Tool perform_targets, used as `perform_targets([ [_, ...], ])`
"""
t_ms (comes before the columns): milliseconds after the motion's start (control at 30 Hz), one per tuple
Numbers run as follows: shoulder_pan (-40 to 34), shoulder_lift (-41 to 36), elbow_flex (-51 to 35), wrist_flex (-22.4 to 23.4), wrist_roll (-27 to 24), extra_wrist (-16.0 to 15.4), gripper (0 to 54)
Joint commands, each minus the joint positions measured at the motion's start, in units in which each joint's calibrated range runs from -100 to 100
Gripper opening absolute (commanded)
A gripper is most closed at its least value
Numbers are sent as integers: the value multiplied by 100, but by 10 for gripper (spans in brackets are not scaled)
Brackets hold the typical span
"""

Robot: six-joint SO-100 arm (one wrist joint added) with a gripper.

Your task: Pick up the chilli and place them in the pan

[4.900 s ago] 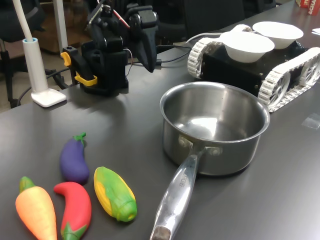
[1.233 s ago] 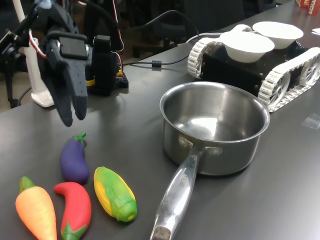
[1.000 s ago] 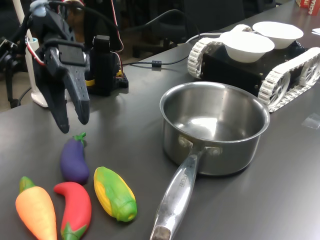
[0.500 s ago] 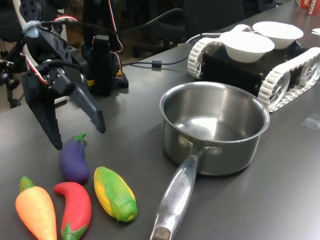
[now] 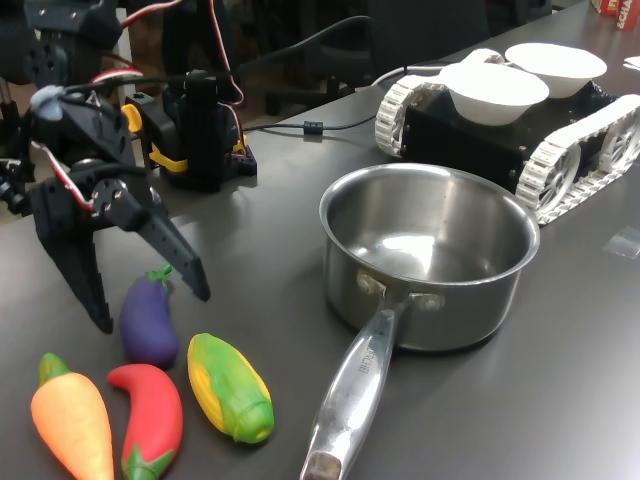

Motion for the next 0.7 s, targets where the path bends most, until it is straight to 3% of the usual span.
perform_targets([
  [0,23,-70,-575,-70,78,13,332],
  [667,-11,91,579,-1093,88,240,279],
])
